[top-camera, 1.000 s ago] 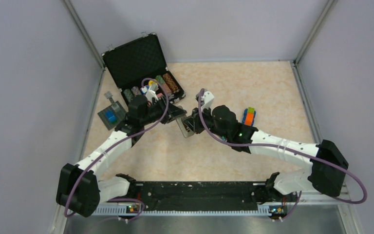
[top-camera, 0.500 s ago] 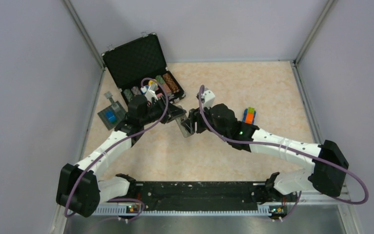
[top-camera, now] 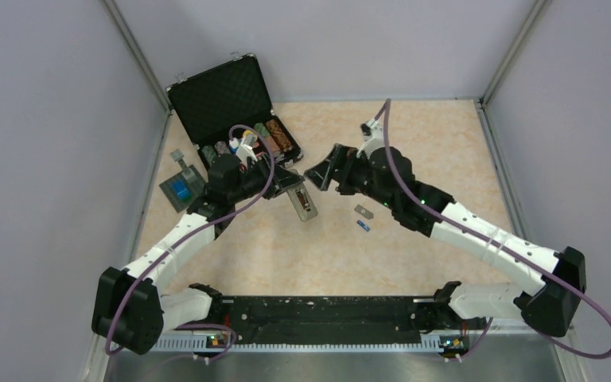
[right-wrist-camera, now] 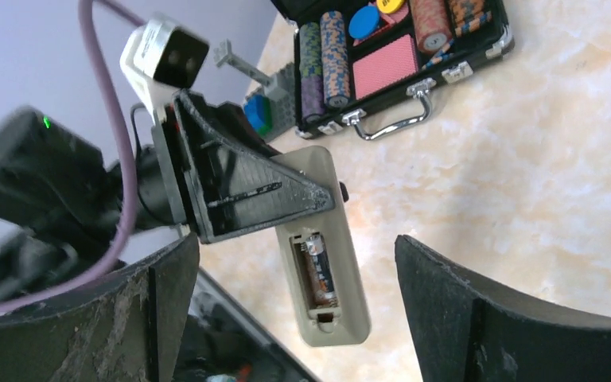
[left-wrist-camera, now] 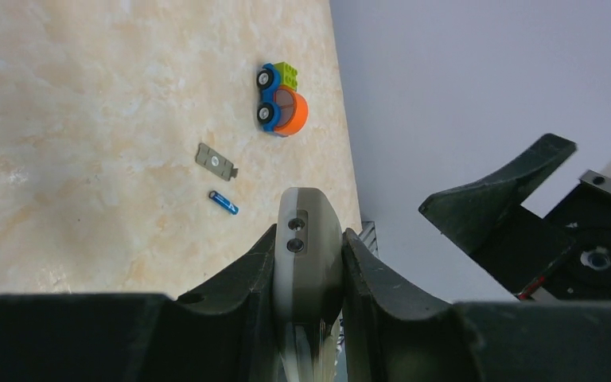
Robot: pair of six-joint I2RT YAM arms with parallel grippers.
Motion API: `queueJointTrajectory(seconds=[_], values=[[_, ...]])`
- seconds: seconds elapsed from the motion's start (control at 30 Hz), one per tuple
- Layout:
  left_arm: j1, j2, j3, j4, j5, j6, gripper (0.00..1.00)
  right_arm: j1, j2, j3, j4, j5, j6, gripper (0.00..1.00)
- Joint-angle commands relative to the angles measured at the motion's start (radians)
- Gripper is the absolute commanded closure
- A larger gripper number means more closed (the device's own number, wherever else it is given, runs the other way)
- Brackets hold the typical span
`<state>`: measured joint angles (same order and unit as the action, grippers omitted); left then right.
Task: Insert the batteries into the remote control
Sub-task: Load the battery into the remote control.
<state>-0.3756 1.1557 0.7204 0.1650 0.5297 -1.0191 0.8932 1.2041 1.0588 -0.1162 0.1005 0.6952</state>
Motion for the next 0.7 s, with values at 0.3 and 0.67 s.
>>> queueJointTrajectory(seconds=[0.3, 0.67], values=[[0.0, -0.016, 0.072, 0.156, -0.071, 0.041, 1.0, -0.068, 0.024, 0.009, -0.175, -0.212, 0.804, 0.01], [0.001, -0.005, 0.08, 0.188, -0.065, 0.032, 1.0, -0.064, 0.037, -0.078, -0.083, -0.213, 0.978, 0.01]])
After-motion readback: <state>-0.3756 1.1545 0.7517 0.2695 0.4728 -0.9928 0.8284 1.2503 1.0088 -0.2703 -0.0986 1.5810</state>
